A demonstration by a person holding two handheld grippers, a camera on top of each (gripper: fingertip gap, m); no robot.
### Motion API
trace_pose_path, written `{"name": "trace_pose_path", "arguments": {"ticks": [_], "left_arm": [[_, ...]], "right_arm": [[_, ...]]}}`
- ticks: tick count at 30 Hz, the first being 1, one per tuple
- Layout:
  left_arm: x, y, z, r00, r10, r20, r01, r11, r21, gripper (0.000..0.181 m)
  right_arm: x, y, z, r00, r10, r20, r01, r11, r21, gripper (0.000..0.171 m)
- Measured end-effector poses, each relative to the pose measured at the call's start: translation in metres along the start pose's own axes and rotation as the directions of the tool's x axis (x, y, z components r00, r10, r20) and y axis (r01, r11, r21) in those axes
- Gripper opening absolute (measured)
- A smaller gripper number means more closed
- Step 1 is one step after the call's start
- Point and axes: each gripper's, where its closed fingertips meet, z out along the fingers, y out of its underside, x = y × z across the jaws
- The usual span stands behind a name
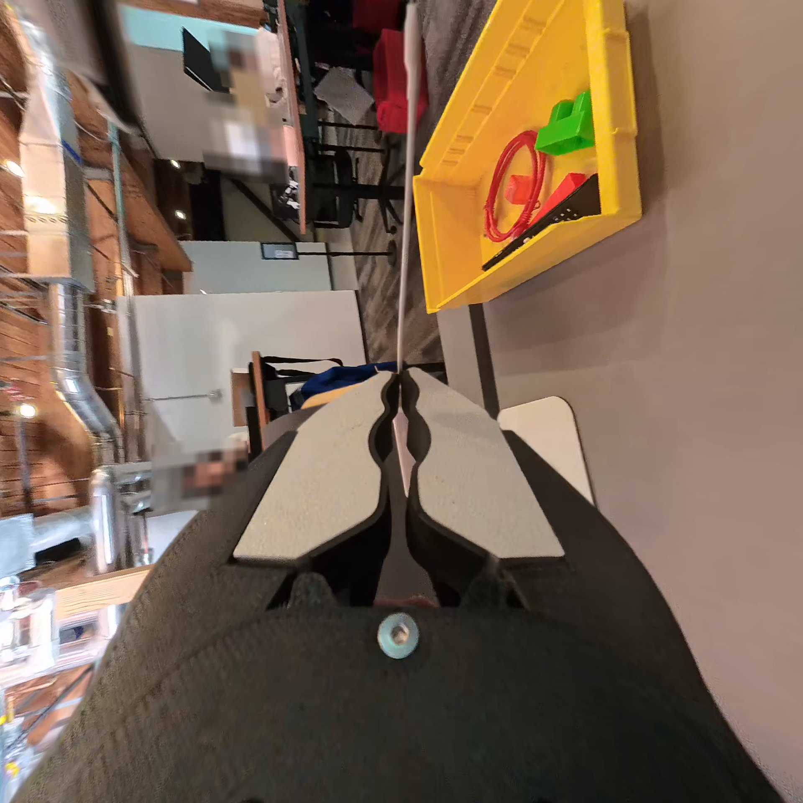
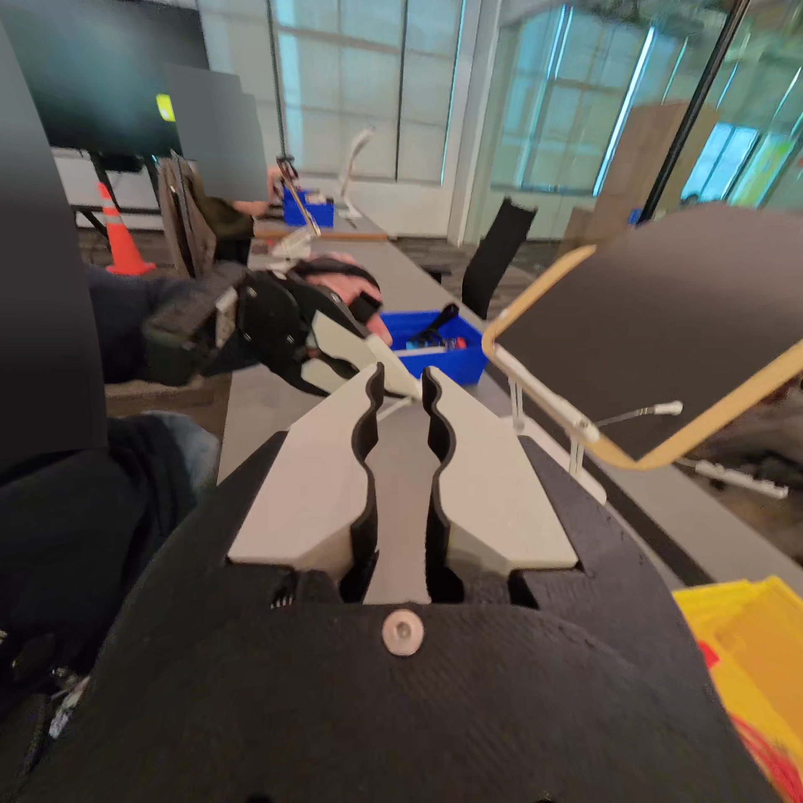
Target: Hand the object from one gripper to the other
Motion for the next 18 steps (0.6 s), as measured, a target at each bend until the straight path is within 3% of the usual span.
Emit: {"name": "trace_pose_path", "arguments": {"ticks": [3, 7, 18], "left_arm": [[-0.001, -0.002, 0.001, 0.995, 0.093, 0.034, -0.092, 0.995, -0.026, 0.001], [-0.002, -0.005, 0.002, 0.971, 0.221, 0.091, -0.216, 0.975, -0.058, 0.001], [0.000, -0.011, 0.004, 0.924, 0.349, 0.159, -0.341, 0.937, -0.072, 0.001]], "right_arm": [[0.001, 0.038, 0.027, 0.996, 0.079, 0.032, -0.074, 0.990, -0.122, 0.019], [0.000, 0.062, 0.051, 0.981, 0.175, 0.083, -0.159, 0.972, -0.172, 0.016], [-0.008, 0.073, 0.063, 0.928, 0.300, 0.221, -0.263, 0.947, -0.183, 0.003]]}}
